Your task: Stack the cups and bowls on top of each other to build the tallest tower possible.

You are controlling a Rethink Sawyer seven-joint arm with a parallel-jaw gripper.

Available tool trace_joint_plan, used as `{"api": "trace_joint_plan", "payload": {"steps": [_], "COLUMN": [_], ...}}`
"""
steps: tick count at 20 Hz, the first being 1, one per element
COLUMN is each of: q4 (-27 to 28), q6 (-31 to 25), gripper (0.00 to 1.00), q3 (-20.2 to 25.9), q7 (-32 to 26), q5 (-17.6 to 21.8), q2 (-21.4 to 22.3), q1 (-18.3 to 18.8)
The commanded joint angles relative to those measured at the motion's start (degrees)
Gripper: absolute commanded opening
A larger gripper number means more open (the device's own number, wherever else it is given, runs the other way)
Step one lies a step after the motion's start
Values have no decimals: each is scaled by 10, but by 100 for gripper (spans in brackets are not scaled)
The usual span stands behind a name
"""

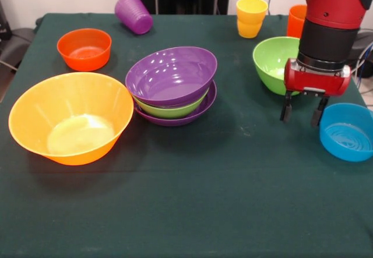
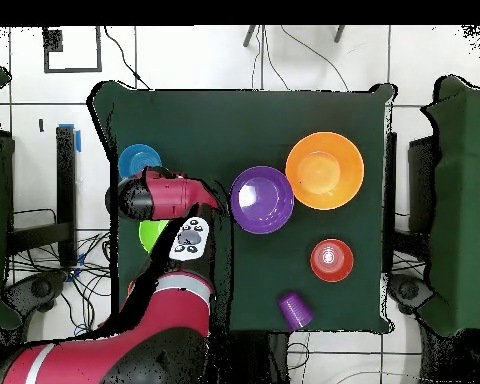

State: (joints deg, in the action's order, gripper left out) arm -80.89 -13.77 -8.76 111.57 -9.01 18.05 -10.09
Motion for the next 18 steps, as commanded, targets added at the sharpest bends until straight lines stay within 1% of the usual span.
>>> {"api": "trace_joint_plan", "payload": {"steps": [1, 4, 12, 18], "q4": [-9, -14, -24, -25], "q6": [-22, -29, -73, -91], "gripper": [100, 100, 100, 100], "q3": [69, 73, 66, 65], "q7": [31, 21, 21, 27], "q5": [21, 26, 21, 15], "q2": [9, 18, 48, 58], "q1": [20, 29, 25, 20]}}
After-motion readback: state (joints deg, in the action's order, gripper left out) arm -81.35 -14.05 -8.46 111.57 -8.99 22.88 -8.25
